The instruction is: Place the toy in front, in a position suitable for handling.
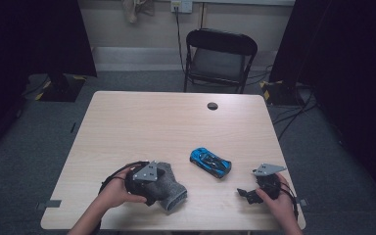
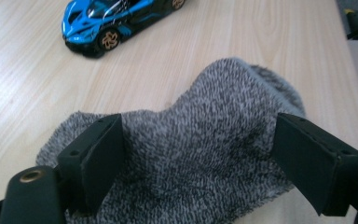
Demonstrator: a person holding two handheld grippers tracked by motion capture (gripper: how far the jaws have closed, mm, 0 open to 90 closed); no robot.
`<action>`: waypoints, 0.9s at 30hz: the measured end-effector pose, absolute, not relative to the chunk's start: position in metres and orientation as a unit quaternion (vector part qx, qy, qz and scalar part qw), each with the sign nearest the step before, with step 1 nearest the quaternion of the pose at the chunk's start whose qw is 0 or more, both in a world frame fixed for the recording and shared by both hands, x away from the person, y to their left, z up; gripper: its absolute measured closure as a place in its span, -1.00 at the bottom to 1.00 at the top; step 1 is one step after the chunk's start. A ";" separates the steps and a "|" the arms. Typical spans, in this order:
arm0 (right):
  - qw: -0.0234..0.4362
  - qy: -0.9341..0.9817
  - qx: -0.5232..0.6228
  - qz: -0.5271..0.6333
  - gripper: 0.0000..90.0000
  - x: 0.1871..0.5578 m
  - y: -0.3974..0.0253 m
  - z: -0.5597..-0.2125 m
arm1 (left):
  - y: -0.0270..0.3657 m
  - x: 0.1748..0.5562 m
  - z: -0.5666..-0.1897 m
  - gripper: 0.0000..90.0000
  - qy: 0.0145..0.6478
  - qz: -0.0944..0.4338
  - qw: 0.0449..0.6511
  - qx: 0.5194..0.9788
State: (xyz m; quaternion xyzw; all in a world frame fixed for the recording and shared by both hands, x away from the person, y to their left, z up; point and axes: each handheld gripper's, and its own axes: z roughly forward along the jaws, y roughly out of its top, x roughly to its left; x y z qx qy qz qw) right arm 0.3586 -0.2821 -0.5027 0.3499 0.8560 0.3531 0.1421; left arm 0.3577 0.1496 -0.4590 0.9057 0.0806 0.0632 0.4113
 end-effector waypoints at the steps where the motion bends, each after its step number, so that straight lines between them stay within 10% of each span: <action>1: 0.142 0.856 0.350 0.353 -1.00 0.359 -0.282 -0.503 | 0.149 0.358 -0.456 -0.62 0.077 0.063 0.418 0.903; 27: 0.142 0.856 0.350 0.353 -1.00 0.359 -0.282 -0.503 | 0.144 0.370 -0.488 -0.63 0.083 0.006 0.408 0.909</action>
